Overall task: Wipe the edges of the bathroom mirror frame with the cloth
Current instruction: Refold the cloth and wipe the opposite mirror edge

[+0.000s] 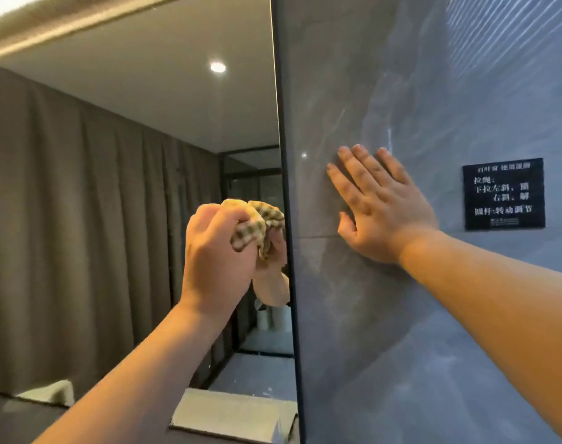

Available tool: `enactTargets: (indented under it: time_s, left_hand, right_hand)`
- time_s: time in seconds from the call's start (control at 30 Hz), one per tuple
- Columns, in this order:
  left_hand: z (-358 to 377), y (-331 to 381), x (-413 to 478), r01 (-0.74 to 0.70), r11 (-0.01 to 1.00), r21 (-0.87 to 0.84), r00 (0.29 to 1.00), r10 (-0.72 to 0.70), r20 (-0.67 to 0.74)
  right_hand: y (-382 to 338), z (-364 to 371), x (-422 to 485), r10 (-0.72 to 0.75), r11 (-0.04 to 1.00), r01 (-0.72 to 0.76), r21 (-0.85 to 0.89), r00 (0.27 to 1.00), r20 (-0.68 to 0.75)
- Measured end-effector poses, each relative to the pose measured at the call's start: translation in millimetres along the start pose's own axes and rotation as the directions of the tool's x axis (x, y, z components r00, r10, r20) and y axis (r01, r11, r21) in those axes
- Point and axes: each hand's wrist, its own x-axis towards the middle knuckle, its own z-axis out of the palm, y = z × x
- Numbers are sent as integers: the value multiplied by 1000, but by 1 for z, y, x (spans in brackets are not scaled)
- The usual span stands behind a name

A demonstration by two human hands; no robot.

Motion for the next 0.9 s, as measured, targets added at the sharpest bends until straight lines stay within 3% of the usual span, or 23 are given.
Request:
enactTargets:
  time_s: [0.13, 0.27, 0.43, 0.53, 0.63, 0.8, 0.9]
  left_hand:
    - [38, 5, 7, -22, 998, 64, 999, 20, 32]
    - [41, 6, -13, -86, 996, 16, 991, 83, 106]
    - [38, -28, -7, -352, 935, 36, 926, 342, 160]
    - [42, -35, 4, -428, 904, 4, 888, 419, 189]
    - [45, -30, 31, -380, 925, 10, 904, 369, 214]
    - [46, -16, 102, -108, 994, -2, 974, 106, 201]
    - [45, -7, 134, -59, 998, 13, 982, 55, 182]
  right_hand:
    - [1, 1, -1, -8, 1000, 8, -23, 1000, 0]
    - [2, -1, 0, -15, 1000, 15, -17, 1000, 10]
    - [3, 0, 0, -20, 1000, 20, -24, 1000, 9]
    - [4, 2, 0, -34, 999, 34, -18, 999, -24]
    - [6, 5, 0, -36, 999, 36, -9, 999, -40]
    - [4, 2, 0, -38, 999, 38, 5, 999, -30]
    - [5, 0, -1, -33, 998, 34, 43, 999, -24]
